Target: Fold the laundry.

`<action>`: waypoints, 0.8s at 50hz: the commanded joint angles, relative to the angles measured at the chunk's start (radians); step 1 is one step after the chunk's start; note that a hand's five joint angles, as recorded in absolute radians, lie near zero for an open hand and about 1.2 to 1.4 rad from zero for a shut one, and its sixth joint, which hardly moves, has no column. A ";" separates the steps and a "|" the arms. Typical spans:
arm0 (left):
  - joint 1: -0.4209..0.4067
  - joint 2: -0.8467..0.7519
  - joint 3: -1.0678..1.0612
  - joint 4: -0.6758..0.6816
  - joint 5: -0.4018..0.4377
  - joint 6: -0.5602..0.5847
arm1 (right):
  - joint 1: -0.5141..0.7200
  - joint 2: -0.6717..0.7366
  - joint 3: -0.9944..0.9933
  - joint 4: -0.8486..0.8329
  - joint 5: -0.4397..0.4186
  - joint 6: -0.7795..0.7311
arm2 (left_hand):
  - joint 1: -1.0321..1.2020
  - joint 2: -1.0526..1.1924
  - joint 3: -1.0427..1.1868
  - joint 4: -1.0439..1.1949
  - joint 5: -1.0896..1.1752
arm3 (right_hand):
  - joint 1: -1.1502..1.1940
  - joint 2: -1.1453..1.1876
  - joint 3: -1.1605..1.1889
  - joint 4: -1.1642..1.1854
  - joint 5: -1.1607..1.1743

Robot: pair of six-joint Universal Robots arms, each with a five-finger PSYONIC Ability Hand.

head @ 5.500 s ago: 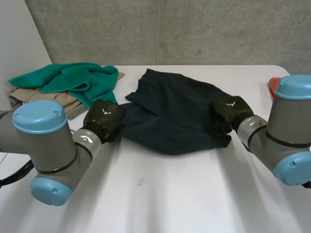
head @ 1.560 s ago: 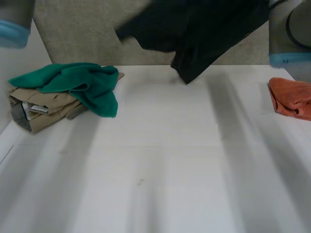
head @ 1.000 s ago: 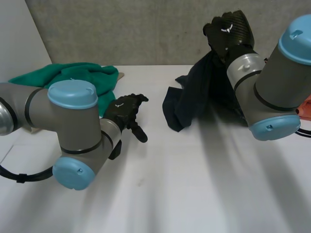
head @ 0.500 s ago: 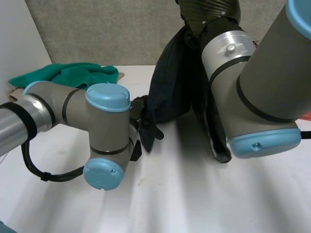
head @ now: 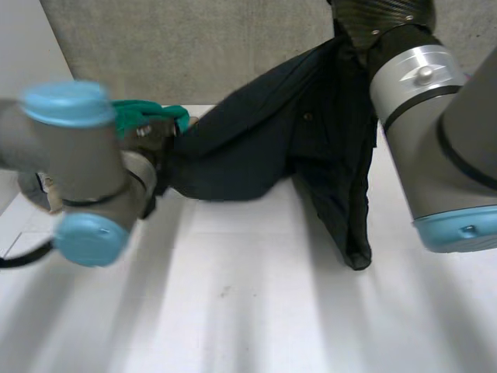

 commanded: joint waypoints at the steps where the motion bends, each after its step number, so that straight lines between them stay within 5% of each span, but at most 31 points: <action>1: 0.117 0.435 -0.061 0.005 0.320 0.258 | -0.105 -0.066 0.044 0.071 -0.079 -0.049 | 0.227 0.206 0.209 0.199 0.239 | 0.261 0.216 0.202 0.194 0.213; 5: 0.146 0.579 -0.003 -0.058 0.345 0.315 | -0.153 -0.099 0.058 0.131 -0.117 -0.073 | 0.227 0.206 0.209 0.199 0.239 | 0.261 0.216 0.202 0.194 0.213; 11: 0.142 0.538 0.115 -0.218 0.377 0.349 | -0.213 -0.106 0.065 0.217 -0.170 -0.084 | 0.227 0.206 0.209 0.199 0.239 | 0.261 0.216 0.202 0.194 0.213; 27: 0.087 0.077 0.349 -0.309 0.253 0.516 | -0.172 0.145 0.029 0.156 -0.199 0.034 | 0.227 0.206 0.209 0.199 0.239 | 0.261 0.216 0.202 0.194 0.213; 34: 0.063 -0.029 0.549 -0.174 0.265 0.499 | -0.141 0.266 -0.103 -0.094 -0.127 0.086 | 0.227 0.206 0.209 0.199 0.239 | 0.261 0.216 0.202 0.194 0.213; 40: 0.071 -0.049 0.786 0.147 0.236 0.402 | -0.147 0.323 -0.304 -0.456 -0.049 0.046 | 0.227 0.206 0.209 0.199 0.239 | 0.261 0.216 0.202 0.194 0.213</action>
